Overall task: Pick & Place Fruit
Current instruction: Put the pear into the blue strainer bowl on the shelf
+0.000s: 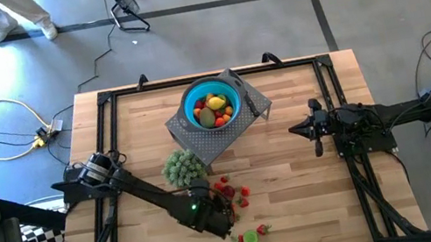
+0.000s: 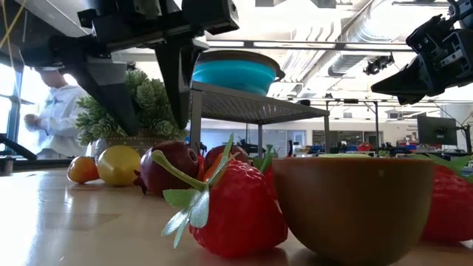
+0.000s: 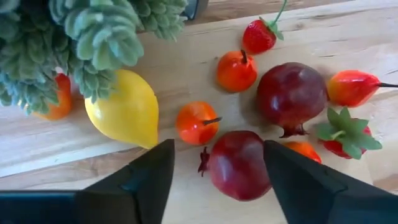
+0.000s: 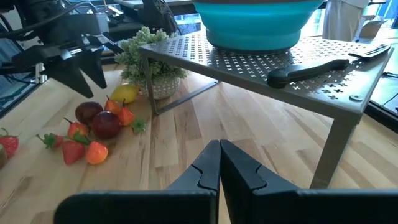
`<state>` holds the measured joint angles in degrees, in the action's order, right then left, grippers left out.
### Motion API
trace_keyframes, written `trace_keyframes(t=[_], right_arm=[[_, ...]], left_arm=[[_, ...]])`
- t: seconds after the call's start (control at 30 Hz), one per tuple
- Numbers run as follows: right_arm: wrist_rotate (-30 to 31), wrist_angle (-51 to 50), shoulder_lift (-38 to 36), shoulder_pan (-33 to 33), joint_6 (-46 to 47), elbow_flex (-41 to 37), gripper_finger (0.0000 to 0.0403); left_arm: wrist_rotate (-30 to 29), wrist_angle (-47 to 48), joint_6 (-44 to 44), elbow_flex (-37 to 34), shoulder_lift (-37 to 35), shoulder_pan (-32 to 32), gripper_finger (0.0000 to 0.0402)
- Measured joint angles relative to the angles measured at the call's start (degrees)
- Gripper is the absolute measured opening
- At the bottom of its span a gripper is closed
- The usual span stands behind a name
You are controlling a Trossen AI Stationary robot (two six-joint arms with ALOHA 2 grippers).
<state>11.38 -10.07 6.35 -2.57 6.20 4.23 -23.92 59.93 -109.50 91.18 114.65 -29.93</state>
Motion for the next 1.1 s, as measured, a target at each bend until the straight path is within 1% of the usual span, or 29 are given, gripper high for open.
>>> trace_keyframes(t=[0.07, 0.17, 0.43, 0.73, 0.9, 1.1], right_arm=[[0.00, -0.02, 0.00, 0.00, -0.13, 0.00, 0.0002], [0.03, -0.02, 0.00, 0.00, -0.26, 0.00, 0.0002], [0.04, -0.04, 0.00, 0.00, -0.26, 0.00, 0.0002], [0.09, -0.03, 0.22, 0.00, -0.26, 0.00, 0.0002], [0.15, -0.04, 0.74, 0.00, -0.26, 0.00, 0.0002], [0.22, 0.01, 1.07, 0.00, -0.26, 0.00, 0.0002]], left_arm=[[-0.29, 0.02, -0.27, 0.00, 0.00, -0.02, 0.0257], [-1.66, -0.32, -1.82, 0.00, 0.00, -0.02, 0.0264], [-2.61, -0.38, -3.27, 0.00, 0.18, 0.00, 0.0264], [-2.59, -2.09, -4.79, -0.02, 4.41, 0.49, 0.0264], [-2.79, -1.72, -4.80, -0.02, 4.46, 0.74, 0.0264], [-4.52, -0.90, -5.00, -0.02, 4.46, 1.19, 0.0264]])
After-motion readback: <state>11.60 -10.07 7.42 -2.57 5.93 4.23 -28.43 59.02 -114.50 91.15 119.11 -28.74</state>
